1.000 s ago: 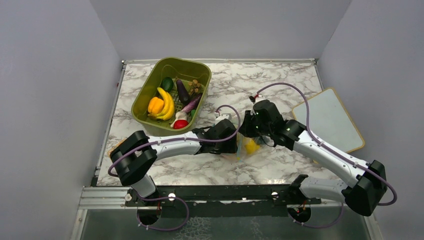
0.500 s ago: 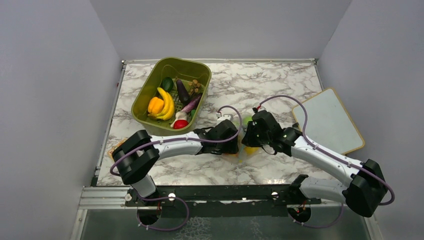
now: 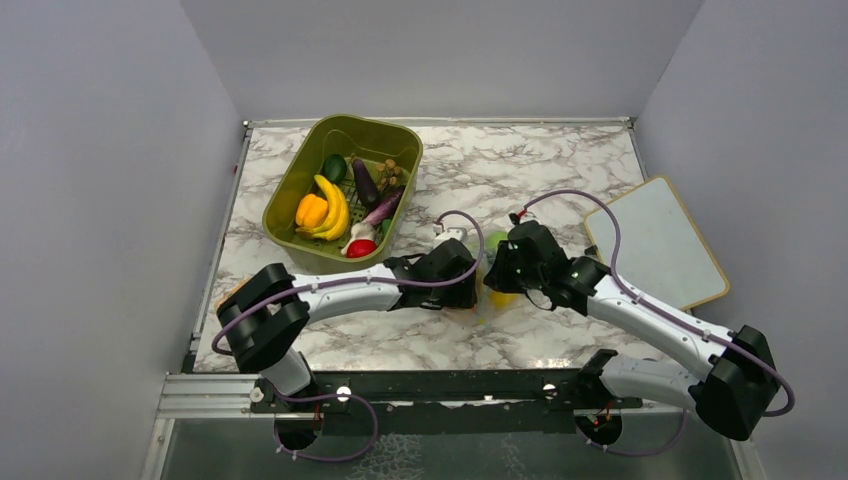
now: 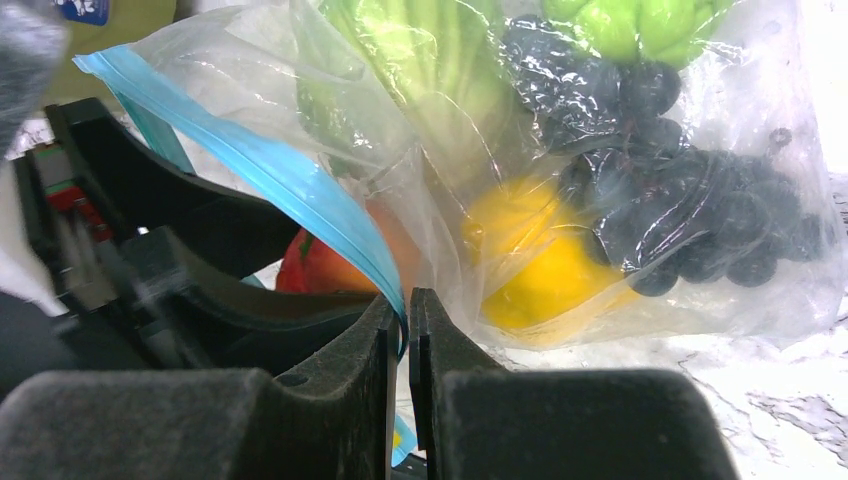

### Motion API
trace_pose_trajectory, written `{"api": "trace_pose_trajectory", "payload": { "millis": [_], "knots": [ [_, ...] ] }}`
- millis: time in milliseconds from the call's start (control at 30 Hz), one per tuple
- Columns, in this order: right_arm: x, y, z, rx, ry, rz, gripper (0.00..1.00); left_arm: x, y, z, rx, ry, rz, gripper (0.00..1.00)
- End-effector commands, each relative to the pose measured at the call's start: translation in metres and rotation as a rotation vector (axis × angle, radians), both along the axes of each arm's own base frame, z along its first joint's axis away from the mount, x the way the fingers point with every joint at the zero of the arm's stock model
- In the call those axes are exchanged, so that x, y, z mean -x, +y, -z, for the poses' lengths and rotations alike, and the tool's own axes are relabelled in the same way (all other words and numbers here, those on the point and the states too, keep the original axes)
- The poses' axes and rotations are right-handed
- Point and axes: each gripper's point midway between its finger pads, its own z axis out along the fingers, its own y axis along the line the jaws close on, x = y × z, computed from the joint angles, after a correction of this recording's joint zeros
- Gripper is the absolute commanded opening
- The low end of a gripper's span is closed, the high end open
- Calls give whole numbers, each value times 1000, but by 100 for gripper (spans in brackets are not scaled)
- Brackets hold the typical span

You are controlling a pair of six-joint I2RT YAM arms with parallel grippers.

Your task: Open the zip-top bag and remove the fake food

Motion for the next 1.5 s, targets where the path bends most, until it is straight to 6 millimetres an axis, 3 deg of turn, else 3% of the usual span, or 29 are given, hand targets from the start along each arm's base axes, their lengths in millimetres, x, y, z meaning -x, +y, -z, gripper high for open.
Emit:
{"api": "trace_pose_trajectory", "payload": {
  "millis": [0, 400, 600, 800, 1000, 1100, 1233, 1333, 1467],
  "knots": [
    [-9, -3, -10, -12, -54, 37, 10, 1, 8, -26, 35, -62, -9, 0],
    [-7, 5, -12, -36, -46, -3, 10, -1, 23, -73, 124, -163, -37, 0],
    [-5, 1, -13, -31, -53, 4, 10, -17, 32, -124, 165, -297, -83, 0],
    [-2, -3, -10, -24, -50, 9, 10, -43, 62, -193, 185, -506, -195, 0],
    [-2, -2, -12, -30, -53, 7, 10, -86, 115, -220, 71, -563, -334, 0],
    [-2, -2, -13, -31, -54, 5, 10, -117, 149, -221, 90, -525, -414, 0],
    [-2, -2, -15, -28, -55, 3, 10, -146, 189, -201, 35, -452, -515, 0],
    [-2, -2, -17, -30, -58, 3, 10, -151, 206, -168, -47, -350, -572, 0],
    [-2, -3, -18, -31, -58, 4, 10, -144, 223, -126, -119, -239, -625, 0]
  ]
}}
